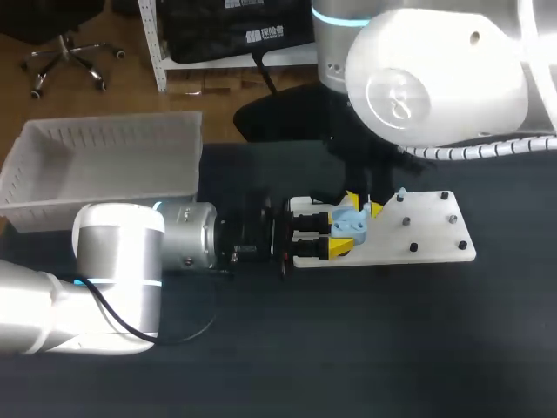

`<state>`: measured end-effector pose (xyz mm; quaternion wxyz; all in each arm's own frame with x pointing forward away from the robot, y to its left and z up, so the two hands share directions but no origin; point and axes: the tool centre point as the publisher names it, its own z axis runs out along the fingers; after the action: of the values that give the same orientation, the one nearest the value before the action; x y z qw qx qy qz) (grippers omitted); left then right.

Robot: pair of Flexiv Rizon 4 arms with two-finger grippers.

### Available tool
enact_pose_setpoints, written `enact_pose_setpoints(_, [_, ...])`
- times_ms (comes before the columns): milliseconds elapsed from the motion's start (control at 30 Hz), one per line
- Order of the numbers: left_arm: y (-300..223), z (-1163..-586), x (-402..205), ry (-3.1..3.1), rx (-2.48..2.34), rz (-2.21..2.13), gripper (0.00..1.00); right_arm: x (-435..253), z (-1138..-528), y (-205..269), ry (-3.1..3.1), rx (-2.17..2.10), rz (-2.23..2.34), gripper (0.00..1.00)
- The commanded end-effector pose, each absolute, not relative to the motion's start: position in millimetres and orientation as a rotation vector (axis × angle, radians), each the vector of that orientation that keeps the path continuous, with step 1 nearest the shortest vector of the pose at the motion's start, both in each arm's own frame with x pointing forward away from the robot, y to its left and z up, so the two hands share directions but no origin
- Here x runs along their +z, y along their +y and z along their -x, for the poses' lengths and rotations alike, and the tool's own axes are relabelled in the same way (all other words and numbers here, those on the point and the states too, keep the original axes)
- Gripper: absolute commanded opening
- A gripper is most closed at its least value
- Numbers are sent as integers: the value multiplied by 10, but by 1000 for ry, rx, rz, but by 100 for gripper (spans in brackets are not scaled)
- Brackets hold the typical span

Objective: Pick up each earbud case from the left stands, insert the matching earbuds, close the lid, and place the case in the box.

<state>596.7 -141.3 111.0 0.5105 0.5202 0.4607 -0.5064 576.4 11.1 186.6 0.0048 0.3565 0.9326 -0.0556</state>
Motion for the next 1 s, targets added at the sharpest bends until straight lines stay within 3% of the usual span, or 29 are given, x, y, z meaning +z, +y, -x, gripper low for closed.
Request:
enact_pose_setpoints(33, [-1411,-5952,1100,1106,-1213,-1246,0,1825,-5826,192,2913,-248,-1153,0])
enact_pose_setpoints(1000, [-1411,-5952,1100,1106,-1213,-1246,0,1681,-5866,279,2936,-300,-1089,0])
